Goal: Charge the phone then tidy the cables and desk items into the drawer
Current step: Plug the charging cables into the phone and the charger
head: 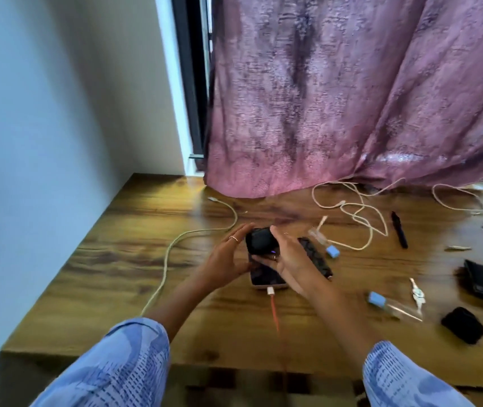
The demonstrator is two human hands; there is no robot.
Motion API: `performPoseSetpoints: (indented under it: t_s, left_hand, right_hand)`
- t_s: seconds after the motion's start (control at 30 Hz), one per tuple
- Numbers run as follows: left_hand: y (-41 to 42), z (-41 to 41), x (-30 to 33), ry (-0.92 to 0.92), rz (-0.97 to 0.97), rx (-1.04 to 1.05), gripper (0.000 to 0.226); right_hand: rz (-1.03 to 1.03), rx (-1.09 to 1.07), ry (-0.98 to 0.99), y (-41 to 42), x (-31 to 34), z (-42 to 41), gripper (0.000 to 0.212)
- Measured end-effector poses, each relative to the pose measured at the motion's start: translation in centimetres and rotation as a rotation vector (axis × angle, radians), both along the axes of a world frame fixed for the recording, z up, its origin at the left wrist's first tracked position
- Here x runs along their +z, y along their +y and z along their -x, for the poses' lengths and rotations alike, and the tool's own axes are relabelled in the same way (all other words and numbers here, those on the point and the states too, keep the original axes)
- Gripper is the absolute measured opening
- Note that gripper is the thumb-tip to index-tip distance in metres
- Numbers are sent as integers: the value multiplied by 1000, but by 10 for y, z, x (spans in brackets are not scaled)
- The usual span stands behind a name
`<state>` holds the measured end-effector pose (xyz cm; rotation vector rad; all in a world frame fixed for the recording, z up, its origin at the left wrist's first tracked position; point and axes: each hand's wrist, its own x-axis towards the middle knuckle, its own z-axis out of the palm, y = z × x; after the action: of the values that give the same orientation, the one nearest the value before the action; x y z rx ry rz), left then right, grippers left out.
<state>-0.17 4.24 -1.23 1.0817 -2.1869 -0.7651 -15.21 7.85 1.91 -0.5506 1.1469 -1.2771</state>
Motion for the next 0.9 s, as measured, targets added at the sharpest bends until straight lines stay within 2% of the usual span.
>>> performPoseSetpoints:
  t_s: [0.13,0.33,0.47,0.63,0.73,0.83,0.9]
  left_hand:
    - [5,-36,-2,62,-112,27,59]
    - [11,-68,2,-10,-390,-77,64]
    - [6,-73,7,146,-644,-36,26]
    - [-12,-70,-6,184,-645,72,17]
    - [-29,-68,-8,227,-659,113,17]
    - [-45,-70,-5,317,-679,193,18]
    - [-58,-73,0,362,-691,255,20]
  right_hand:
    - [-37,7,39,6,-9,-43,35]
    - [-117,-3,143,7,-23,-75,37]
    - [-154,-92,47,4,-34,-90,37]
    - [-181,-102,101,-8,-40,-91,33]
    - [-158,-54,268,-28,-45,-83,30]
    - [-95,14,606,-56,-42,-75,30]
    - [-14,20,746,-80,-36,-71,29]
